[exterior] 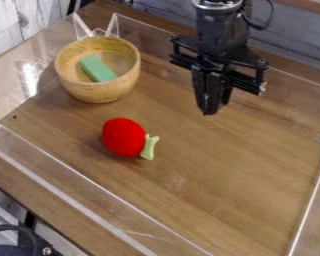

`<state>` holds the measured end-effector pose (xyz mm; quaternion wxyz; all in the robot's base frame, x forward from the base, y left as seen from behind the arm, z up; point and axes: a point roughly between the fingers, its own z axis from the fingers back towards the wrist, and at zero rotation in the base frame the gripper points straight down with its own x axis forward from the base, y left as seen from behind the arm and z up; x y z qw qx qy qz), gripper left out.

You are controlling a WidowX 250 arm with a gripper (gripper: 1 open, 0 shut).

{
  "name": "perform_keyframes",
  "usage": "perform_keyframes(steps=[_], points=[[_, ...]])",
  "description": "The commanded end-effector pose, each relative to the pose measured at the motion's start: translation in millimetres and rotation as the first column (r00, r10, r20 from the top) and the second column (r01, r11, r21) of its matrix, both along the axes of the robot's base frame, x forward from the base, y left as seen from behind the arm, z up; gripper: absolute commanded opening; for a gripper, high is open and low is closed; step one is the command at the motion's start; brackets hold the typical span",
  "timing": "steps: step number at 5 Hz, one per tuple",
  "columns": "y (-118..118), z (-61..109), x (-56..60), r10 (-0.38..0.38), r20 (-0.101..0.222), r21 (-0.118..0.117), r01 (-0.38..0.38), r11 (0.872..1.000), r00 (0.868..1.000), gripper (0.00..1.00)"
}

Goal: Remove the green block from the brown bowl and put it on the table

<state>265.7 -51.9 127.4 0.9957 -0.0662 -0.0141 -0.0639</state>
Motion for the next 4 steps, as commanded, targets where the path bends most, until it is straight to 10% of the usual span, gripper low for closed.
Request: perform_keyframes(steps=[1,4], points=[[-6.8,14.0,10.7,-0.032,0.040,-0.004,0.032,0.999,0.999,0.00],[-13.4,-19.6,24.6,0.072,0.025,-0.002,-0.072,0.997,0.997,0.00]])
